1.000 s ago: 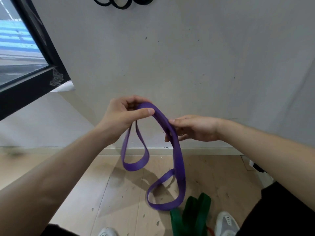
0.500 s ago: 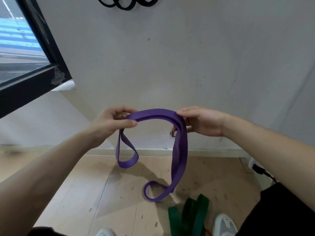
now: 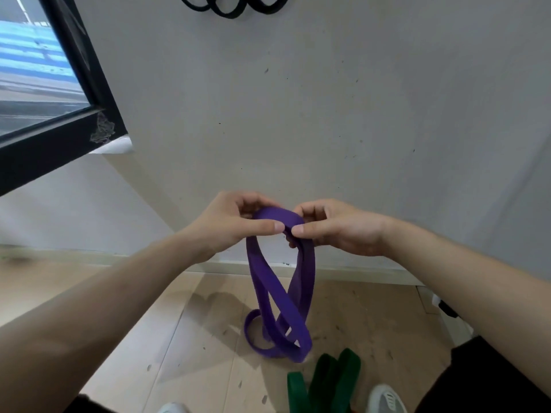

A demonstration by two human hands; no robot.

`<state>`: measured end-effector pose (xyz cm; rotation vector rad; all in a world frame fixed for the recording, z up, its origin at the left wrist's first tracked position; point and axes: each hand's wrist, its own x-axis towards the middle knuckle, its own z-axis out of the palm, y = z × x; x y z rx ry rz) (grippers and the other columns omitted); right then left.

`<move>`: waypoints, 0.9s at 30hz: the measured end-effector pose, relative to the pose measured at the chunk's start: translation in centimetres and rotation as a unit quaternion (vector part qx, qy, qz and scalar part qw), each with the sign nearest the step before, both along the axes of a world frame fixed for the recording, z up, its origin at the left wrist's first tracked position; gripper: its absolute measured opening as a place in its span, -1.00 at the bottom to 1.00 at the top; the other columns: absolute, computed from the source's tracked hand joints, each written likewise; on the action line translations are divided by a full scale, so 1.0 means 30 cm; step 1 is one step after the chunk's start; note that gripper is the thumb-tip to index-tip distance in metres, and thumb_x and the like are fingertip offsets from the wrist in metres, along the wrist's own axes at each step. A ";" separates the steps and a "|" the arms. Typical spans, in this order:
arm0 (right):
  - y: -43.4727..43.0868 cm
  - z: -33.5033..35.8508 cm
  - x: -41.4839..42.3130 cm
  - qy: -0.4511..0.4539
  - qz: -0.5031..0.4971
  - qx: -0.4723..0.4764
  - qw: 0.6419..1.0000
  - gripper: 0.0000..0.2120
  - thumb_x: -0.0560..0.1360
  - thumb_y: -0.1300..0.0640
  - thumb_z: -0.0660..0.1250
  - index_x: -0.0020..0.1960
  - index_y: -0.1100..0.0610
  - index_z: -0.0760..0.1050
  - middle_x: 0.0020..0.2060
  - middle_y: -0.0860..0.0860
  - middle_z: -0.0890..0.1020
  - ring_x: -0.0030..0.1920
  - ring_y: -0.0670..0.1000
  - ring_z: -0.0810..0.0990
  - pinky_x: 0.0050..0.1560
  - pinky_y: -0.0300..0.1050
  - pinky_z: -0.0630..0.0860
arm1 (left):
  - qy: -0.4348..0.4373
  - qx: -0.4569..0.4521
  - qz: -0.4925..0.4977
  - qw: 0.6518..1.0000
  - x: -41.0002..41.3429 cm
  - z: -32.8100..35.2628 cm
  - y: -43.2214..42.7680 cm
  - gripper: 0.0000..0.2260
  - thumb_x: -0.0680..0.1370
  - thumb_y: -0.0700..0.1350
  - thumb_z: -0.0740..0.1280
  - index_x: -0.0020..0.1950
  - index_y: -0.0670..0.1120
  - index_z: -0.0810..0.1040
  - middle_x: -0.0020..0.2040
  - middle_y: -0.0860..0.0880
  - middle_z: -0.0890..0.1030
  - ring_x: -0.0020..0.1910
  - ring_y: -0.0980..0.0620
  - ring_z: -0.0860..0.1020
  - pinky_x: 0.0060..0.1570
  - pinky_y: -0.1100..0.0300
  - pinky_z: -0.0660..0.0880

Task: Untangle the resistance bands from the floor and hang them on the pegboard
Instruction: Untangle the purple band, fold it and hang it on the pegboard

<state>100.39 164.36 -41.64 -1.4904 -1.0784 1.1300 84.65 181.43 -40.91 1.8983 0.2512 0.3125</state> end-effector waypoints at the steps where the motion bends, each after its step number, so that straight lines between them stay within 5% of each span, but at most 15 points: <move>1: -0.002 -0.002 0.002 0.002 0.005 0.001 1.000 -0.77 0.45 0.16 0.43 0.07 0.21 0.53 -0.08 0.11 0.67 0.00 0.09 0.64 0.12 -0.01 0.56 | -0.006 0.001 0.000 1.000 -0.001 0.008 0.002 -0.74 0.39 -0.21 0.57 0.06 -0.11 0.70 -0.04 -0.10 0.74 -0.04 0.00 0.69 0.08 0.18 0.59; 5: -0.009 -0.018 0.010 0.005 0.036 -0.020 0.999 -0.65 0.46 0.23 0.42 0.21 0.32 0.51 -0.02 0.15 0.68 0.06 0.12 0.66 0.16 -0.01 0.56 | -0.042 0.003 -0.015 0.999 -0.003 0.046 -0.010 -0.67 0.30 -0.13 0.57 0.04 -0.13 0.70 -0.08 -0.08 0.74 -0.08 0.03 0.69 -0.02 0.26 0.58; 13: -0.030 -0.057 0.041 -0.078 0.031 -0.062 0.994 -0.64 0.36 0.36 0.51 0.12 0.29 0.53 -0.03 0.16 0.64 0.05 0.16 0.63 0.26 0.15 0.54 | -0.092 -0.041 0.064 0.993 -0.045 0.064 0.092 -0.66 0.28 -0.09 0.59 0.03 -0.09 0.71 -0.09 -0.02 0.73 -0.05 0.06 0.67 0.02 0.29 0.55; 18: -0.032 0.000 0.051 -0.113 -0.017 -0.038 0.993 -0.52 0.33 0.29 0.56 0.16 0.38 0.47 0.02 0.38 0.59 0.05 0.31 0.61 0.21 0.26 0.52 | -0.058 -0.058 0.090 0.993 -0.061 0.035 0.132 -0.70 0.36 -0.09 0.53 0.07 -0.10 0.70 -0.14 -0.02 0.69 -0.14 0.07 0.61 0.00 0.22 0.55; 24: -0.044 0.082 0.068 -0.151 -0.079 0.040 0.985 -0.70 0.36 0.45 0.52 0.01 0.30 0.49 -0.14 0.14 0.56 -0.11 0.09 0.58 -0.04 -0.09 0.57 | 0.027 -0.047 0.023 0.998 -0.065 -0.005 0.132 -0.52 0.26 0.08 0.56 0.13 -0.07 0.67 -0.12 0.03 0.70 -0.12 0.09 0.62 0.05 0.18 0.54; 27: -0.039 0.102 0.054 -0.164 -0.091 0.065 0.980 -0.71 0.39 0.46 0.49 -0.02 0.23 0.50 -0.18 0.14 0.55 -0.15 0.08 0.57 -0.04 0.00 0.56 | 0.036 -0.017 -0.010 0.999 -0.048 -0.005 0.086 -0.51 0.25 0.09 0.57 0.12 -0.06 0.67 -0.08 -0.02 0.70 -0.07 0.08 0.64 0.01 0.25 0.56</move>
